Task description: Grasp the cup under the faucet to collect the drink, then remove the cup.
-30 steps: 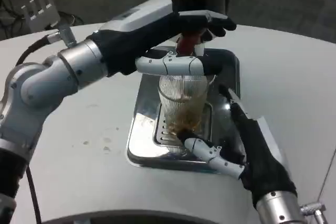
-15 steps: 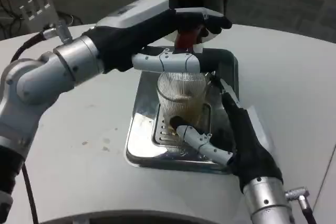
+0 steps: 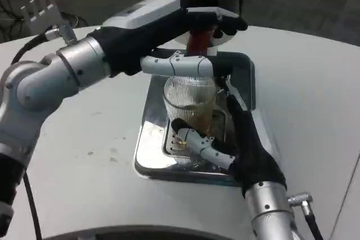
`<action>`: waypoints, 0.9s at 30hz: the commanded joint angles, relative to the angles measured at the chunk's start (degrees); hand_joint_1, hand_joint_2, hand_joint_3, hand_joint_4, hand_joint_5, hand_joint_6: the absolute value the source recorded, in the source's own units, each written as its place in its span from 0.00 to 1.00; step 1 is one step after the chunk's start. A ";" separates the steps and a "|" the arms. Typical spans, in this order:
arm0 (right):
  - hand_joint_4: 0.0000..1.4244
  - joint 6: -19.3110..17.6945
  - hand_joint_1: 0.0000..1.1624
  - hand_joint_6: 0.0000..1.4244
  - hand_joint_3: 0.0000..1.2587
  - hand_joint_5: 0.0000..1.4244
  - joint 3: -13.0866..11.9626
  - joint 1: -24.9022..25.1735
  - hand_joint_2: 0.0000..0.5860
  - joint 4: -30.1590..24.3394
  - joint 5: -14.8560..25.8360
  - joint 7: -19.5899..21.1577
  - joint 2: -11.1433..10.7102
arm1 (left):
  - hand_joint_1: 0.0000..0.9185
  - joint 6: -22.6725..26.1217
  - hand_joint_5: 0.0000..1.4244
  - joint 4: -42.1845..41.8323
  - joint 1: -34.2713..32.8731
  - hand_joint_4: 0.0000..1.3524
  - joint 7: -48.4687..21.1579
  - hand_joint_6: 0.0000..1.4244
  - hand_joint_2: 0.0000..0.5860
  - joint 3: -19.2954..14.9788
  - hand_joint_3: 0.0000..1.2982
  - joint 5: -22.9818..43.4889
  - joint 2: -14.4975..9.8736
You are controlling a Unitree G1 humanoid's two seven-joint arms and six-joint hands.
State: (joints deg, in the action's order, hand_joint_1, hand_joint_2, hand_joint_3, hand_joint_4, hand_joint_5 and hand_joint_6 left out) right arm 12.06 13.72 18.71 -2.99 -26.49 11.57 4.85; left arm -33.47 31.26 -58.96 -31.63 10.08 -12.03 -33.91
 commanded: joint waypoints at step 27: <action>0.00 -0.61 0.53 0.00 0.00 0.00 -0.15 5.28 0.32 7.17 3.71 2.12 2.11 | 0.00 -7.20 0.18 4.42 -2.04 0.17 3.50 0.20 0.17 4.13 0.21 -9.68 -2.31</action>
State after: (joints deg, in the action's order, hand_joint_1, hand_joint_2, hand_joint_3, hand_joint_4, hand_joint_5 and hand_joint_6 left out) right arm 11.78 13.52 23.75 3.13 -22.75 12.98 6.25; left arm -40.54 34.76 -61.67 -26.92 12.51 -18.94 -35.19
